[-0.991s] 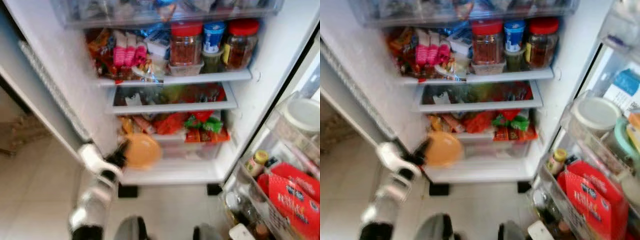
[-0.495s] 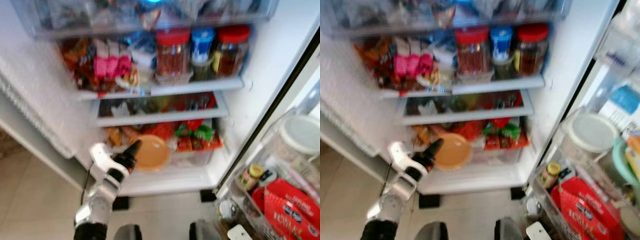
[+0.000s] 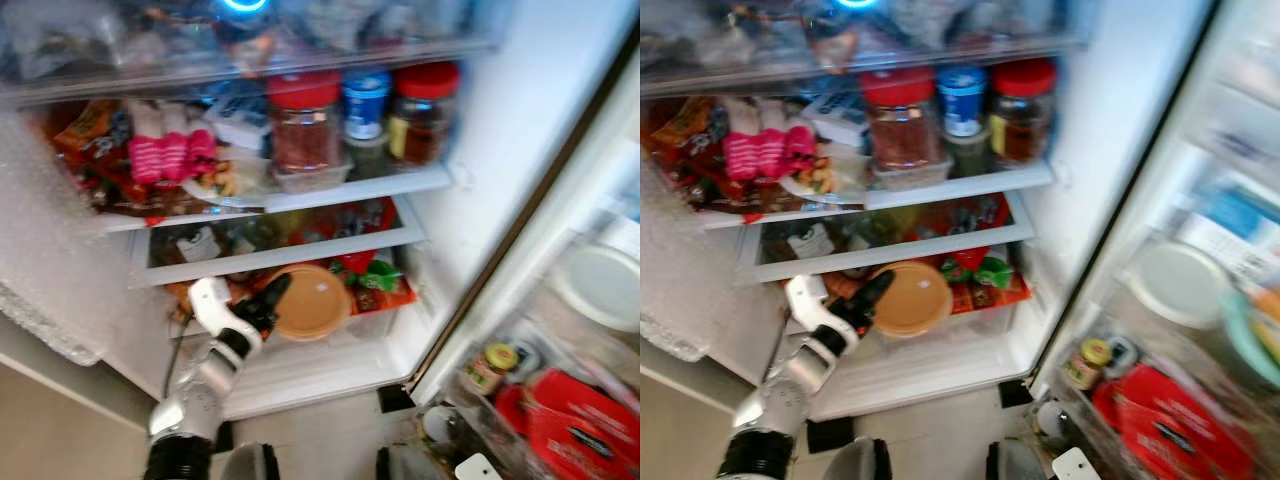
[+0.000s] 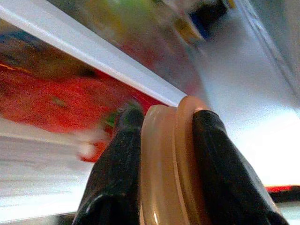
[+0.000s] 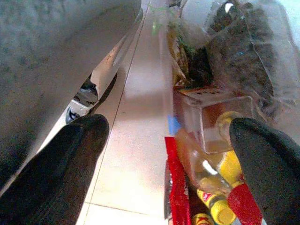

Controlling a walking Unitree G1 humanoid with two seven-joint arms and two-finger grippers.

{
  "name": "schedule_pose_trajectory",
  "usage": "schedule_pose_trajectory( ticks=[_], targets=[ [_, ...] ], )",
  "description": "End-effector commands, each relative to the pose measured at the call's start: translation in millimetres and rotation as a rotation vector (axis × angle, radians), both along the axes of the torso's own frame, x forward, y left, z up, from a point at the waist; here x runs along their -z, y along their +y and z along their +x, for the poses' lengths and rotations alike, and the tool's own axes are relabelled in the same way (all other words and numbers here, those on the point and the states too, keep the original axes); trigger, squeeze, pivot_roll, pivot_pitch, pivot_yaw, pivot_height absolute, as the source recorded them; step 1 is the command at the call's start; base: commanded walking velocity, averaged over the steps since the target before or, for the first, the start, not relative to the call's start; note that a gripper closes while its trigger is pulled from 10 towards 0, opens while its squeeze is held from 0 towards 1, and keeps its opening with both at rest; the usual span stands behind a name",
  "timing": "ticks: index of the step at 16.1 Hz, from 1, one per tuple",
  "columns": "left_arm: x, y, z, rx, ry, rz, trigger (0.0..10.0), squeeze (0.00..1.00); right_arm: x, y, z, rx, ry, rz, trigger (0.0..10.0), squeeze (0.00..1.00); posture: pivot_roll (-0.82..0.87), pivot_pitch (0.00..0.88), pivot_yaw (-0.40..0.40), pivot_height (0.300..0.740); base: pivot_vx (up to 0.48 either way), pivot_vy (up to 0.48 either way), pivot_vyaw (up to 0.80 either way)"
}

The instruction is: Restocking fridge

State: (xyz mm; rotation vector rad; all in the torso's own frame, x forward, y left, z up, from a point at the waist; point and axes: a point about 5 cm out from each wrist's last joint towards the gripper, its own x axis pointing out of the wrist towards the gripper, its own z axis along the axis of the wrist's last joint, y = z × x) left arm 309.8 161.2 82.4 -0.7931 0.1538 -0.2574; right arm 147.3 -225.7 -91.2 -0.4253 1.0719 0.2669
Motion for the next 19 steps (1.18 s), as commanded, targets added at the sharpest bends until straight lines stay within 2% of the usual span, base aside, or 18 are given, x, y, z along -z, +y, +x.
schedule_pose_trajectory(
  ticks=[1, 5, 9, 10, 11, 14, 19],
  targets=[
    [-2.3, -4.1, 1.6, 0.004, -0.012, -0.017, 10.0, 0.0, 3.7, 8.1, -5.7, -0.011, 0.022, 0.03, 10.0, 0.0, -0.1, 0.142, 0.034, 0.643, 0.274, 0.0, 0.0],
    [-9.5, -0.7, 9.8, -0.035, -0.047, -0.059, 10.0, 0.0, 3.6, 8.6, -5.5, -0.025, 0.023, 0.034, 10.0, 0.0, -0.11, 0.146, 0.03, 0.643, 0.266, 0.0, 0.0],
    [-17.5, 0.6, 20.4, -0.067, -0.093, -0.084, 10.0, 0.0, 3.5, 8.1, -5.7, -0.017, 0.019, 0.035, 10.0, 0.0, -0.11, 0.153, 0.024, 0.643, 0.06, 0.0, 0.0],
    [-18.3, 2.0, 22.1, -0.081, -0.098, -0.076, 10.0, 0.0, 3.5, 8.1, -5.7, -0.017, 0.02, 0.035, 10.0, 0.0, -0.11, 0.153, 0.024, 0.643, 0.0, 0.0, 0.0],
    [-20.9, 8.0, 29.4, -0.143, -0.105, -0.066, 10.0, 0.0, 3.5, 7.7, -5.9, -0.015, 0.019, 0.033, 10.0, 0.0, -0.12, 0.158, 0.017, 0.643, 0.0, 0.0, 0.0],
    [-23.2, 13.1, 42.2, -0.195, -0.114, -0.071, 10.0, 0.0, 3.3, 7.1, -6.0, -0.008, 0.015, 0.035, 10.0, 0.0, -0.13, 0.161, 0.01, 0.643, 0.0, 0.0, 0.0],
    [-28.9, 27.4, 54.5, -0.315, -0.106, 0.004, 10.0, 0.0, 2.9, 5.0, -6.4, -0.002, 0.01, 0.033, 10.0, 0.0, -0.16, 0.17, -0.012, 0.643, 0.0, 0.0, 0.0]
  ],
)
